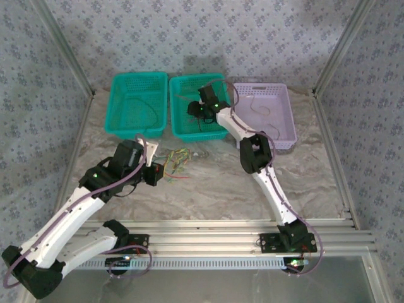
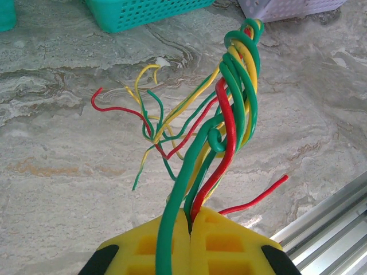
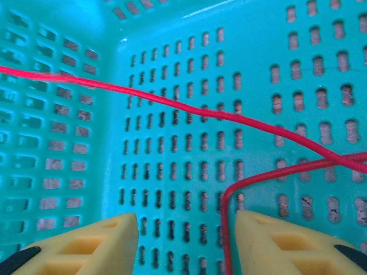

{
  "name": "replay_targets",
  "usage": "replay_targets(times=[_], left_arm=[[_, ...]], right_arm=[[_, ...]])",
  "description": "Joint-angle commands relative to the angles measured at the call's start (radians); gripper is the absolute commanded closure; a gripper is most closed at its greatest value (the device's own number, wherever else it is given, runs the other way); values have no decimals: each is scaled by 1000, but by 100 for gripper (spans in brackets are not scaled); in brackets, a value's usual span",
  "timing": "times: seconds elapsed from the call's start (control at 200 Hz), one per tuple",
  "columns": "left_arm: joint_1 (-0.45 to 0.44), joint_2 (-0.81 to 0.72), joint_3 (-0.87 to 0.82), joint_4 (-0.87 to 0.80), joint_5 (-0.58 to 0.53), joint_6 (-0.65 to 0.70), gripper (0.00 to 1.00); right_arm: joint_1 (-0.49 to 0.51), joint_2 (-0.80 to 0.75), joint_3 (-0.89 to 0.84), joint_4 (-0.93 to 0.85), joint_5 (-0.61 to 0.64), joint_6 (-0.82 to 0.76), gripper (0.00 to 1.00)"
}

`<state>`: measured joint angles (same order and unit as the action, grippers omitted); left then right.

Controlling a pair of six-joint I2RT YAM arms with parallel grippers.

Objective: Untangle the cables

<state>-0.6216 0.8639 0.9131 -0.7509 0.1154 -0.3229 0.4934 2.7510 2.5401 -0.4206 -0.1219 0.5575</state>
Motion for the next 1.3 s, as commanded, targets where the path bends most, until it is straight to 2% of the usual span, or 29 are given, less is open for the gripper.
replay_targets(times=[0.0,0.15,0.26,0.46,0.555,0.68,0.814,0.984,1.134,1.299], left_arm=[[6,-2,1,35,6,16,100],[6,-3,1,32,4,19,100],[6,-3,1,34,4,20,100],[7,-22,1,31,-23,19,100],[8,-44,-2,34,-44,16,100],[24,-66,-1,38,-63,8,100],[67,-104,-8,49,-66,-11,100],[70,-139,-9,41,-70,-22,100],[69,-170,-7,42,-41,-29,100],[69,-164,10,15,-26,-49,100]], right_arm=[[7,-111,9,28,-24,7,50],[-6,-155,-2,40,-26,55,50],[-5,-186,9,51,-43,35,48],[-20,-245,25,-23,67,-52,45],[-34,-256,22,-64,80,-90,45],[-26,-287,-14,-54,-19,-116,45],[26,-326,-50,-22,-142,-166,43],[75,-343,-68,-56,-269,-127,44],[87,-465,-297,52,-270,-121,44],[96,-678,-564,173,-329,-168,44]])
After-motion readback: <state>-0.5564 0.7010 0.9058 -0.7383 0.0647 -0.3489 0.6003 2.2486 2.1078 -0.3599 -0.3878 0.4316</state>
